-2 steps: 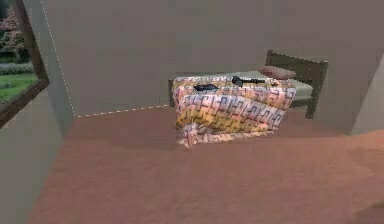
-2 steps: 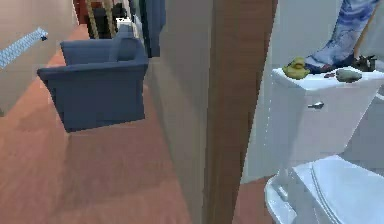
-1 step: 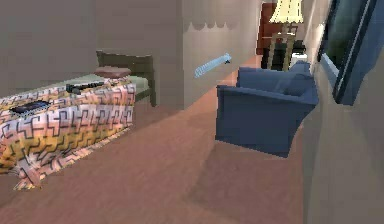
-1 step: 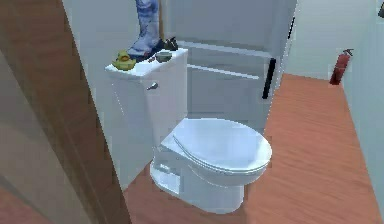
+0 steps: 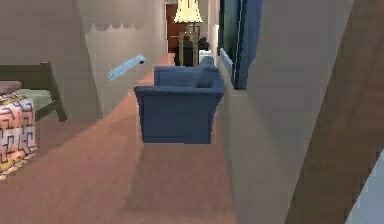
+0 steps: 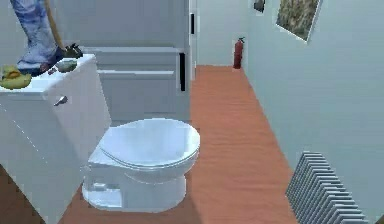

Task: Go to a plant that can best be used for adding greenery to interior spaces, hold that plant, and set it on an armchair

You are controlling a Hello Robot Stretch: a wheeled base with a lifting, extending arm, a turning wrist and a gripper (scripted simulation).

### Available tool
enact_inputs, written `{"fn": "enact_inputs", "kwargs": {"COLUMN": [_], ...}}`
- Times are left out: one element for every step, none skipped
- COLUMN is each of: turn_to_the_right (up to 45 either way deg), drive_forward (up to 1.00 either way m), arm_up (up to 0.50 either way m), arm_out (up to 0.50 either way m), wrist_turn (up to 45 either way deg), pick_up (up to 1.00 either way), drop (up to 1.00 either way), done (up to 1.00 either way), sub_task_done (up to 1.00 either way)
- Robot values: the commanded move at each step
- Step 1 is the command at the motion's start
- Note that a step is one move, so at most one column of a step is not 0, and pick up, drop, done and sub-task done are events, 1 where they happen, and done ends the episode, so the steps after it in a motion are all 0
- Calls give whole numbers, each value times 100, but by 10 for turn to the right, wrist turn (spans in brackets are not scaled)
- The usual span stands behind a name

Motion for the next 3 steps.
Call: {"fn": "enact_inputs", "kwargs": {"turn_to_the_right": [0, -450, -390], "drive_forward": [25, 0, 0], "arm_up": [0, 0, 0], "arm_out": [0, 0, 0], "wrist_turn": [0, 0, 0], "pick_up": [0, 0, 0], "drop": [0, 0, 0], "done": [0, 0, 0], "sub_task_done": [0, 0, 0]}}
